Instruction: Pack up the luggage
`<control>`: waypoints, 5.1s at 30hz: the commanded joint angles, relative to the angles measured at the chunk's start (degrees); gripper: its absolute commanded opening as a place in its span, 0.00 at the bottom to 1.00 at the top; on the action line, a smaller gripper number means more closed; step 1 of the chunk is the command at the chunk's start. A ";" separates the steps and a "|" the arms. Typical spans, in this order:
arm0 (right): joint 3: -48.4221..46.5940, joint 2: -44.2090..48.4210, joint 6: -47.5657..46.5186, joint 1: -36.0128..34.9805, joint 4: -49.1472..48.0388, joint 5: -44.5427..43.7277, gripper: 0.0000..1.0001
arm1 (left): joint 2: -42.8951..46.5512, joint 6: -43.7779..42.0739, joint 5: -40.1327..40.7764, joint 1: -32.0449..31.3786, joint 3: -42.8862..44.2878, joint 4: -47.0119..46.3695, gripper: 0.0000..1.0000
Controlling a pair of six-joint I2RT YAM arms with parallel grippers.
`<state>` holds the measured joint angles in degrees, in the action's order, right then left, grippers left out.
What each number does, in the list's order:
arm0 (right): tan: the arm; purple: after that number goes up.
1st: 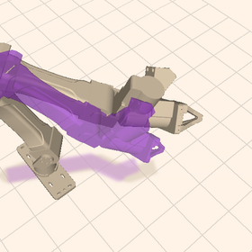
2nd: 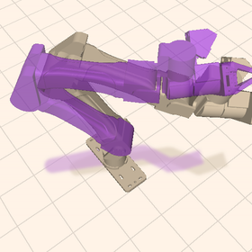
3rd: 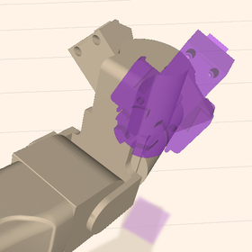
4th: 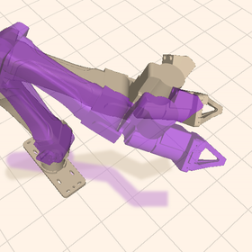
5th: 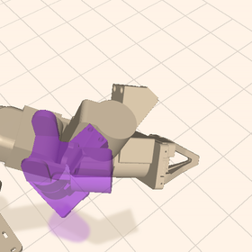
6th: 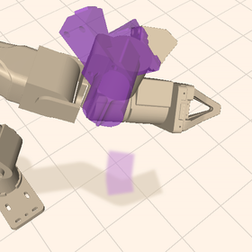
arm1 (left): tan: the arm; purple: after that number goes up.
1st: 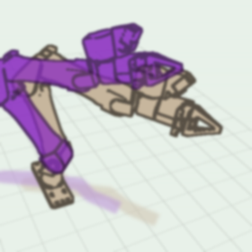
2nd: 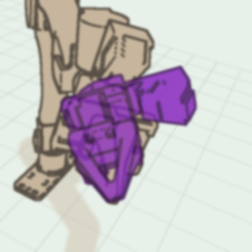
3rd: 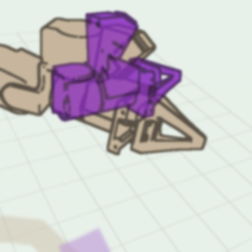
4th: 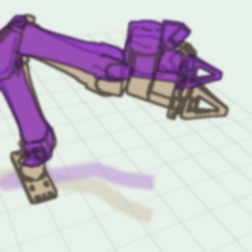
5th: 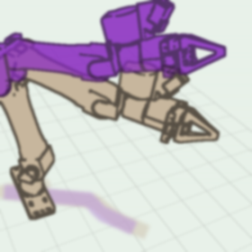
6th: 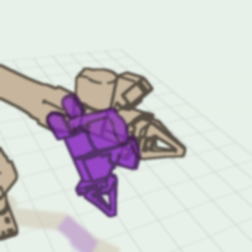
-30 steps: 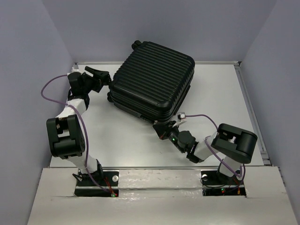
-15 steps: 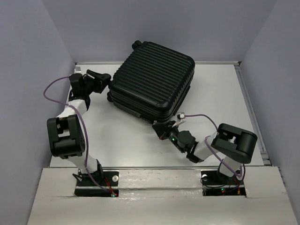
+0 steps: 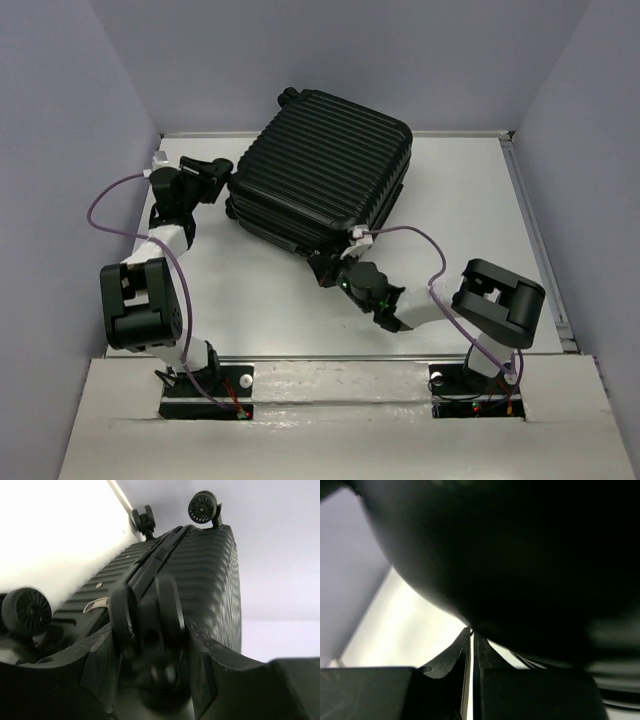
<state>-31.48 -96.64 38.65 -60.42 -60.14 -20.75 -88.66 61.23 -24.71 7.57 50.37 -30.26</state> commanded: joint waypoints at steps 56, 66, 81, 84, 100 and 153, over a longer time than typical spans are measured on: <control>-2.79 43.90 -14.66 14.63 55.39 22.16 0.92 | 8.16 -21.52 1.34 -1.42 8.61 24.29 0.92; -2.00 44.70 -14.31 14.63 56.09 21.02 0.94 | 7.71 -16.15 2.30 -1.60 5.18 17.70 0.78; -5.95 44.96 -15.54 18.14 59.96 17.49 0.98 | 12.97 -15.79 7.91 -1.51 -2.20 13.38 0.06; -7.80 45.92 -16.15 22.18 62.77 18.47 1.00 | 18.32 -16.93 10.91 -1.42 -7.54 13.39 0.06; -20.89 40.75 -14.31 37.84 64.89 32.70 1.00 | 30.48 -19.84 15.21 -5.47 -13.12 16.19 0.06; -7.98 41.45 -17.30 37.84 60.75 39.65 1.00 | 3.32 1.87 3.18 0.16 2.10 2.49 0.61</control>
<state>-40.25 -55.75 22.22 -22.83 2.98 18.06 -85.27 61.89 -19.55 7.27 50.41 -22.65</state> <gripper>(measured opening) 0.995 0.695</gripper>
